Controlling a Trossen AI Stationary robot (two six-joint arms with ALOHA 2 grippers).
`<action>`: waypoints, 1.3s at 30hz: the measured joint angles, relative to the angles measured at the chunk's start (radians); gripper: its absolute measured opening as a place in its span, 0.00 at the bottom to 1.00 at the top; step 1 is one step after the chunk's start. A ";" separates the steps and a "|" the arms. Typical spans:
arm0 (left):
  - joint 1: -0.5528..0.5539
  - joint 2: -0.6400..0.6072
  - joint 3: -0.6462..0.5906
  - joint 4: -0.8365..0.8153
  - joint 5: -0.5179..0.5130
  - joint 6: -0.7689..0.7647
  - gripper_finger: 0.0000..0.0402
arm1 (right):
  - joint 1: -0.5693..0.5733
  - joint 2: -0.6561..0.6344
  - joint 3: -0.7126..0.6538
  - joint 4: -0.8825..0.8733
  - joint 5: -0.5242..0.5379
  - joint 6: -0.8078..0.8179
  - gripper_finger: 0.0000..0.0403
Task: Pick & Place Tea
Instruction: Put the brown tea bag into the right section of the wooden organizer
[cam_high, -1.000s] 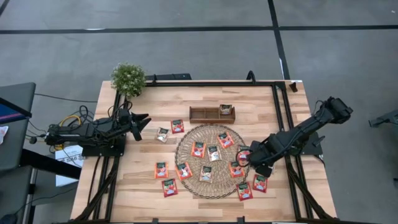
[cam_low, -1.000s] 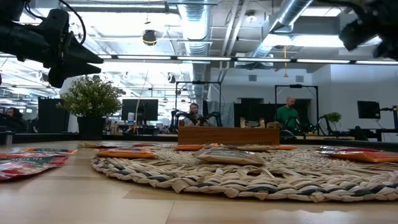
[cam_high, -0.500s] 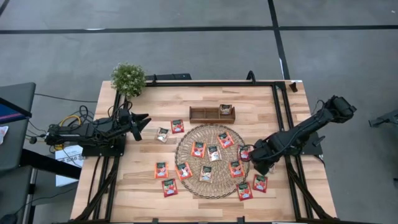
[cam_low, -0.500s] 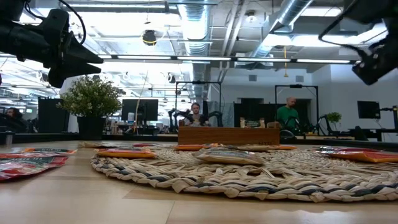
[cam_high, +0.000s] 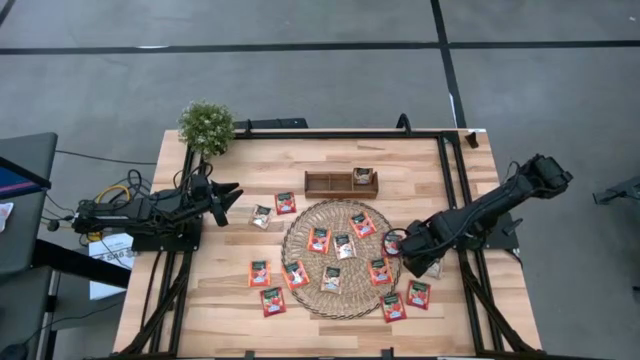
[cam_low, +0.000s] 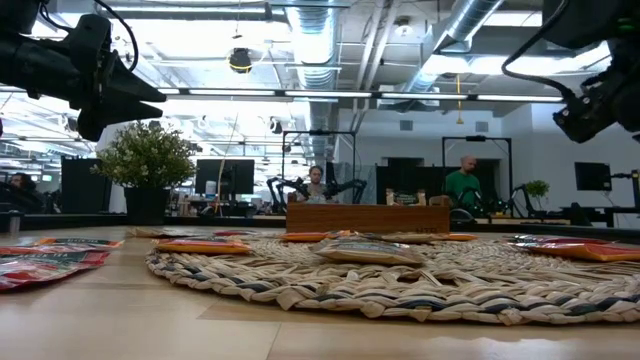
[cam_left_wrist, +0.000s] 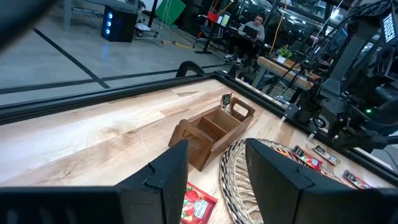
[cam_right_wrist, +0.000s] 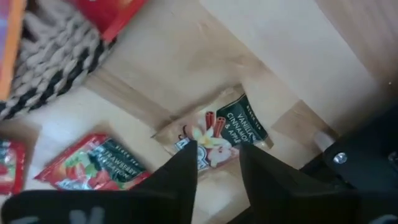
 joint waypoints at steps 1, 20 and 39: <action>0.000 0.000 0.000 0.000 0.000 0.000 0.38 | 0.000 0.000 -0.007 -0.001 0.000 0.007 0.33; 0.000 0.000 0.000 0.000 0.000 0.000 0.38 | -0.042 0.000 -0.047 0.037 0.048 0.141 0.48; 0.000 0.000 0.000 0.000 0.000 0.000 0.38 | 0.017 0.000 -0.071 0.044 0.036 0.445 0.48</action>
